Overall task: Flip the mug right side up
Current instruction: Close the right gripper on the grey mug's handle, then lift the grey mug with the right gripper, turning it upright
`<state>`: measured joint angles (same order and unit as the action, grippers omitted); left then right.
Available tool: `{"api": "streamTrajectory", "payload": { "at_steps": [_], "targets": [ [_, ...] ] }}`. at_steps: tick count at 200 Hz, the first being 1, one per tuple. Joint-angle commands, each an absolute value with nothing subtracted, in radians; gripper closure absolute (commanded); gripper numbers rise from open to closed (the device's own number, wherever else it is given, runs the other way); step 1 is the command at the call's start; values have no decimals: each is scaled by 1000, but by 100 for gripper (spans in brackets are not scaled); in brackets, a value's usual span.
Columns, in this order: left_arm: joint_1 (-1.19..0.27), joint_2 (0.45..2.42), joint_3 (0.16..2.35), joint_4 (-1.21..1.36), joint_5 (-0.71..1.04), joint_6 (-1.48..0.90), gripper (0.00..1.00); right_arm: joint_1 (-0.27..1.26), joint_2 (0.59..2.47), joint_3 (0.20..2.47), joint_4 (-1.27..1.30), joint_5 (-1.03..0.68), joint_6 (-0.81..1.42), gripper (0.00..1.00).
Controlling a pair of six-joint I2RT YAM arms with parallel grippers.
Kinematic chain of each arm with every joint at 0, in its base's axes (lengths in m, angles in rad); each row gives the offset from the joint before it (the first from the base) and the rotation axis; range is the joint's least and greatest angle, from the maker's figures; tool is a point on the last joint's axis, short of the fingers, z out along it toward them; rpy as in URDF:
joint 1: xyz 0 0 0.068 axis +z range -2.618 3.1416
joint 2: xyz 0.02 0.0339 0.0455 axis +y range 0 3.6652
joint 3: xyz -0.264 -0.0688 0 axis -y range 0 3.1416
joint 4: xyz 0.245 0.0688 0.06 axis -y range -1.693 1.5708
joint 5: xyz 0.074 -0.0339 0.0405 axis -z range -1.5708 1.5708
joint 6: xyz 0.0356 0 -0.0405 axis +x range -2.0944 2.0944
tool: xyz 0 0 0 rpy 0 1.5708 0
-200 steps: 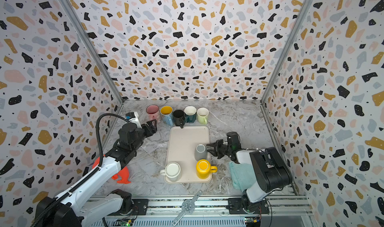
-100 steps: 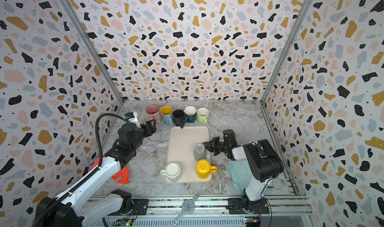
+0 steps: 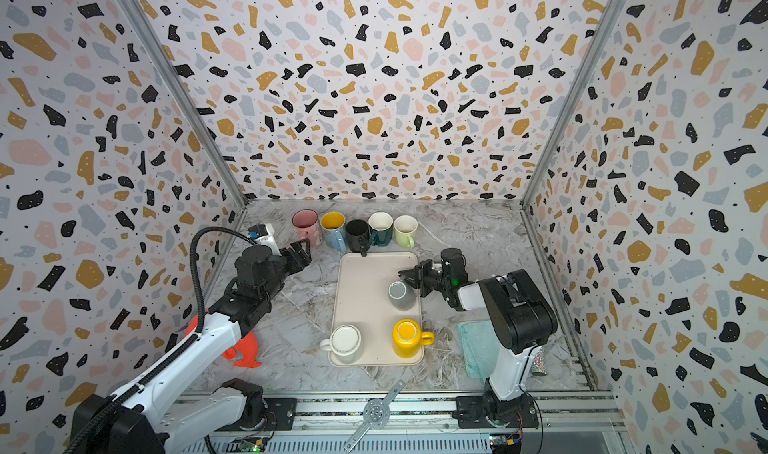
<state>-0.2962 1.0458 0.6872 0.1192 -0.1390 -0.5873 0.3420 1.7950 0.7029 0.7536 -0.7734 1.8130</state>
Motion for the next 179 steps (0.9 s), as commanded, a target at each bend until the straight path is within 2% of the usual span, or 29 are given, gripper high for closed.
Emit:
{"api": "streamTrajectory", "payload": {
  "at_steps": [1,25,58,111,154,179],
  "targets": [
    [-291,1039,726,135,-130,-575,21,350,1765,751,855,-811,1767,100],
    [-291,1039,730,136,-112,-574,21,354,1746,786,908,-832,1715,100],
    [-291,1041,736,142,-73,-568,21,368,1693,865,827,-855,1535,100],
    [-290,1037,768,130,-56,-545,21,422,1578,1040,341,-786,1067,100],
    [-290,1048,790,146,-20,-553,21,454,1511,1039,251,-722,902,100],
    [-291,1058,809,153,19,-550,22,497,1472,1053,146,-626,750,100]
  ]
}}
